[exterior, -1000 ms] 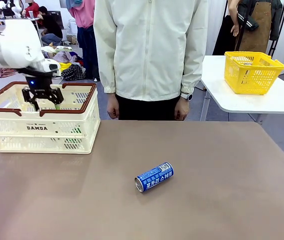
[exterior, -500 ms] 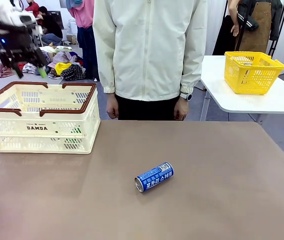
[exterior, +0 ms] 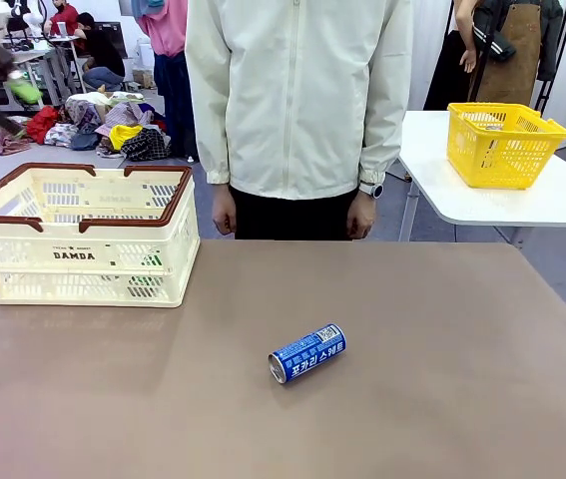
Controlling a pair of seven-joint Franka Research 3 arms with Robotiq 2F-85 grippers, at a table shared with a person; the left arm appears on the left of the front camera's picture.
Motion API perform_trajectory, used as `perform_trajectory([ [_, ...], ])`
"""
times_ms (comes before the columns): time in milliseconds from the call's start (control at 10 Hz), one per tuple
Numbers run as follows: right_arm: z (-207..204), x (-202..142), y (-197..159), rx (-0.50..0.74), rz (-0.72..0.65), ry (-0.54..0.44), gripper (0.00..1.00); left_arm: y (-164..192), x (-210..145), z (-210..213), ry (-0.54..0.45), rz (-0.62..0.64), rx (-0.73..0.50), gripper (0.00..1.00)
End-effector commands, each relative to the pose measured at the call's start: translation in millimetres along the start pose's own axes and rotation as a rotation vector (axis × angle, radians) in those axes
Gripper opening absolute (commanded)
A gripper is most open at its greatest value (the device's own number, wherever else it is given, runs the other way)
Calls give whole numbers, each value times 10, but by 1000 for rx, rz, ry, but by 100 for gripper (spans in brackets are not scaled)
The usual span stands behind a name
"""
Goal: Place the drinks into the Shopping basket.
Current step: Pick up one drink and place it into the Shopping basket.
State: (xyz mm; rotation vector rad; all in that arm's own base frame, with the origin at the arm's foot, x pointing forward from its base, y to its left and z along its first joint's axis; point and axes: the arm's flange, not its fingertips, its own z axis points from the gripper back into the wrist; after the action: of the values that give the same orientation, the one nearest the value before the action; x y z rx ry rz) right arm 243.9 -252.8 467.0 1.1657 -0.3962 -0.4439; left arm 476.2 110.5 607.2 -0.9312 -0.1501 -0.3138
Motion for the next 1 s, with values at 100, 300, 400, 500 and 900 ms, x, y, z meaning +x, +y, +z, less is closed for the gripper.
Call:
perform_trajectory([
  [100,14,-2,0,8,18,-2,100,664,-963,-306,-105,243,-353,100],
  [300,14,-2,0,8,18,-2,100,1055,-1353,-522,-244,268,-412,100],
  [400,14,-2,0,8,18,-2,100,1178,-1300,-554,-305,271,-363,100],
  [500,14,-2,0,8,18,-2,100,1100,-1360,-427,-134,289,-402,100],
  [900,14,-2,0,8,18,-2,100,1100,-1360,-427,-134,289,-402,100],
])
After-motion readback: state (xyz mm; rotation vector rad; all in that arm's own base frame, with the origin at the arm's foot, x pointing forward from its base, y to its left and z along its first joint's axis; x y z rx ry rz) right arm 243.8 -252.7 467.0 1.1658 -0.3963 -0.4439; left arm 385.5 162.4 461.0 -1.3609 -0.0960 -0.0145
